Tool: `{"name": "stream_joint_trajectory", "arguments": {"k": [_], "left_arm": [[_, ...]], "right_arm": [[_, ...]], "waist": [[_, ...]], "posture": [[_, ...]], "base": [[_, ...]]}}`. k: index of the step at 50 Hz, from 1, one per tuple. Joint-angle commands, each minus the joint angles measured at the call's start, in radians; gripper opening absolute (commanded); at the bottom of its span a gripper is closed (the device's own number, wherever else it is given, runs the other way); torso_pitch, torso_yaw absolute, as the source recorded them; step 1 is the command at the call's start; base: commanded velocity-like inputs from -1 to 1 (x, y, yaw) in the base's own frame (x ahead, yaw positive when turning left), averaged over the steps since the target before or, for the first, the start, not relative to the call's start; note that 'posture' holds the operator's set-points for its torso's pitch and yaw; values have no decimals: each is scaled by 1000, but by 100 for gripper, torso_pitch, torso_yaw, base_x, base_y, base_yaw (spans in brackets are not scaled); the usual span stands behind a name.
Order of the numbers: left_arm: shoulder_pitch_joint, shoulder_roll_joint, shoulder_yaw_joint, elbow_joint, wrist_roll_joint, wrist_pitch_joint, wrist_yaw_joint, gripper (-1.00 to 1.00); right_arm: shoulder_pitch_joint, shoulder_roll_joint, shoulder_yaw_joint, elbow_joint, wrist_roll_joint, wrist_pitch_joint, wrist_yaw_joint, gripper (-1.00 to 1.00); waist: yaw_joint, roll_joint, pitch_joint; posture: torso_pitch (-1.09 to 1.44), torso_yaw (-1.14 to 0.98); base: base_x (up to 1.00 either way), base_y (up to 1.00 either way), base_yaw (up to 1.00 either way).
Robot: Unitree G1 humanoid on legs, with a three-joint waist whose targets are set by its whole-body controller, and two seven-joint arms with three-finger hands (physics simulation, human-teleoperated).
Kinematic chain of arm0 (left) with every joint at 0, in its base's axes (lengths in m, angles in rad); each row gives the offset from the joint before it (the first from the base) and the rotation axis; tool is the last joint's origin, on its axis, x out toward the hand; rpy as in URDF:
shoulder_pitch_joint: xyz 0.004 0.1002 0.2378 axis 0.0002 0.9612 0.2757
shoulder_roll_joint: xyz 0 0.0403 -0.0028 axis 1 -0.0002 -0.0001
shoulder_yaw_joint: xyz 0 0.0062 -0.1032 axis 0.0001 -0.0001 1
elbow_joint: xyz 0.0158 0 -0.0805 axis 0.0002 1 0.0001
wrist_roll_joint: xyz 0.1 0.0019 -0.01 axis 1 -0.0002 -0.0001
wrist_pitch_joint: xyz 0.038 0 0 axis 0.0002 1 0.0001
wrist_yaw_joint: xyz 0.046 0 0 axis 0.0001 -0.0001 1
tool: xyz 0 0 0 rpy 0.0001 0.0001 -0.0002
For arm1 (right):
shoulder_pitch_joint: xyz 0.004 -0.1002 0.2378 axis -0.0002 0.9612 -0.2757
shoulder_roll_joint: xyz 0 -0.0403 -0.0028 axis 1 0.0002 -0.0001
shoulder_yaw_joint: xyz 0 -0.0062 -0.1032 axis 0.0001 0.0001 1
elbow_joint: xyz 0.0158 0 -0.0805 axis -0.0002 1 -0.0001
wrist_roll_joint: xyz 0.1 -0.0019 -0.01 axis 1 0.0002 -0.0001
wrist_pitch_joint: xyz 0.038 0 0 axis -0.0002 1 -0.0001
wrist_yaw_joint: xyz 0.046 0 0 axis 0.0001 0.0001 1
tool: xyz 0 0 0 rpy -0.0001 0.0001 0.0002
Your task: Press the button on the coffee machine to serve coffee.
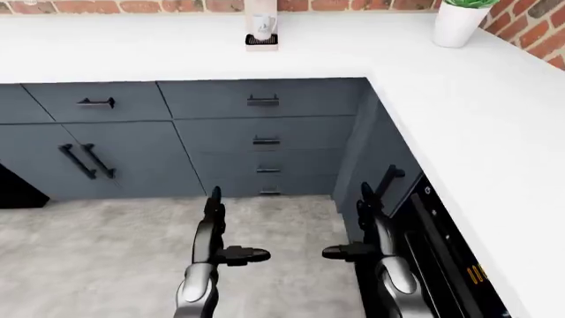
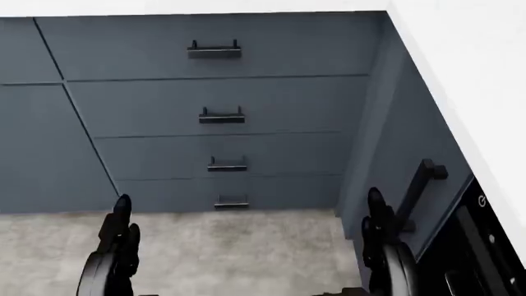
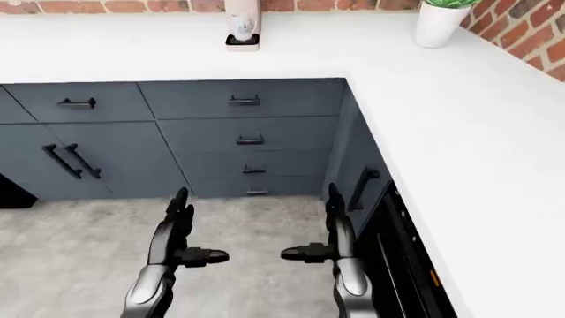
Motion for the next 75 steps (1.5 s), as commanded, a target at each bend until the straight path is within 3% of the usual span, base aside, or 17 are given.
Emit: {"name": "stream_joint_trajectory", "arguments": {"k": [1,3,4,5,7,8,24,33,44,46,53,58,67,75], "left_arm": [[-32,3,5,-90,-2,-60,7,100],[-43,5,9,-62,0,-78,13,100],[-42,6,9,-56,2,-87,13,100],[-36,6,8,-71,2,-79,12,100],[-38,6,9,-65,2,-83,13,100],[-38,6,8,-62,3,-84,13,100],[-42,6,15,-72,-10,-64,15,100],[-83,16,29,-200,-27,87,29,100],[-286,63,72,-262,-70,300,64,100],[-344,82,92,-304,-98,395,76,100],[-493,143,125,-298,-157,521,111,100],[-580,183,139,-245,-180,548,124,100],[-786,277,162,-90,-218,572,138,100],[-900,324,169,15,-236,572,140,100]], "right_arm": [[-30,-7,-4,-84,-5,-51,-7,100],[-34,-7,-3,-77,-9,-52,-6,100],[-29,-6,-2,-82,-9,-53,-5,100],[-27,-6,-1,-86,-11,-52,-5,100],[-28,-6,-2,-88,-12,-50,-4,100],[-27,-6,-4,-80,-10,-59,-4,100],[-28,-8,-4,-80,-24,-51,-4,100],[-40,-20,-13,-268,-67,139,-3,100],[-178,-60,-55,-420,-78,399,25,100],[-226,-76,-63,-463,-83,491,32,100],[-387,-121,-97,-533,-89,708,41,100],[-516,-169,-114,-526,-72,822,51,100],[-653,-240,-146,-510,-16,939,66,100],[-788,-320,-168,-486,4,1048,67,100]], "waist": [[-2,-8,-1],[7,-1,-60],[7,-2,-52],[6,-7,-18],[6,-8,-69],[7,-8,-75],[8,-4,-91],[9,-4,-88],[8,-4,-87],[8,-4,-86],[9,-3,-84],[9,-1,-81],[11,-2,-76],[13,-1,-71]], "posture": [[0,0],[0,0],[0,0],[0,0],[0,0],[0,0],[0,0],[0,0],[0,0],[0,0],[0,0],[0,0],[0,0],[0,0]], "base": [[0,0,0],[0,0,0],[0,0,0],[0,0,0],[0,0,0],[0,0,0],[0,0,0],[0,0,0],[0,0,0],[0,0,0],[0,0,0],[0,0,0],[0,0,0],[0,0,0]]}}
